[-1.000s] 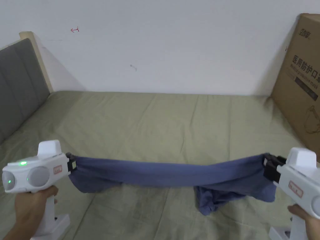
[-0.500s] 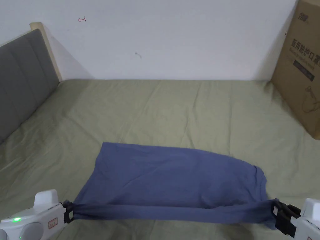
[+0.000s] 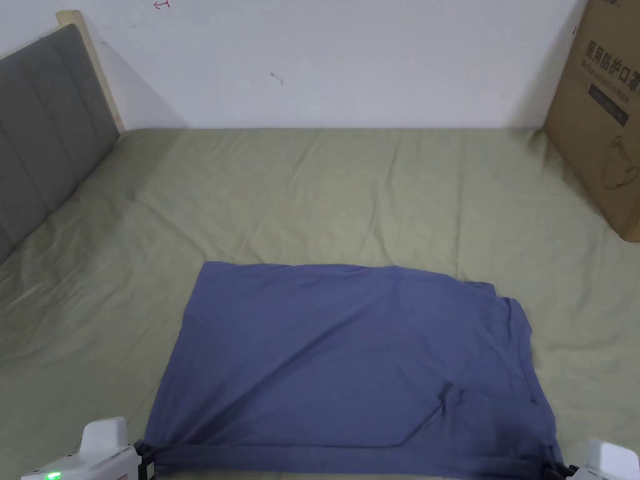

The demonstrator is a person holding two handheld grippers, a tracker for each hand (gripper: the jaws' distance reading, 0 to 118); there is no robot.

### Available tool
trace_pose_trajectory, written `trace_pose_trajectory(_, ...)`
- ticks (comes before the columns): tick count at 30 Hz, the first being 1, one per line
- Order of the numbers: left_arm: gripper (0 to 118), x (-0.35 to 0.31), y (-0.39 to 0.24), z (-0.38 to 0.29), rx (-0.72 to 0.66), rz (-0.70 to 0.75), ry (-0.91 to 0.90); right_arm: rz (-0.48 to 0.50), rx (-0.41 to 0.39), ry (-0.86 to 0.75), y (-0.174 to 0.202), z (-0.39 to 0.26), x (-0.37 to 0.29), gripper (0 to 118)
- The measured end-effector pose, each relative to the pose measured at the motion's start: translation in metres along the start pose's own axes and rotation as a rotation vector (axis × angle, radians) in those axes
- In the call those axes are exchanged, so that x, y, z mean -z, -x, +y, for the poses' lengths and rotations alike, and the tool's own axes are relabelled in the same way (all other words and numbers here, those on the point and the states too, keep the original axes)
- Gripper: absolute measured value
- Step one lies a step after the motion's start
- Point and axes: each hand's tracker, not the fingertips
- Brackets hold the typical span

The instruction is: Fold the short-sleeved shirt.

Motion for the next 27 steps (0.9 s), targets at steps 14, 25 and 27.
trace_pose_trajectory(14,108,-0.079,-0.033,0.061,0.054,0.022,-0.266,-0.004,-0.097,-0.288,0.058,0.074,-0.071,98)
trace_pose_trajectory(25,92,-0.160,-0.082,0.113,0.091,0.059,-0.797,0.004,-0.193,-0.776,0.131,0.123,-0.167,94)
trace_pose_trajectory(27,73,-0.153,-0.079,0.111,0.083,0.045,-0.799,-0.032,-0.221,-0.805,0.140,0.120,-0.171,91)
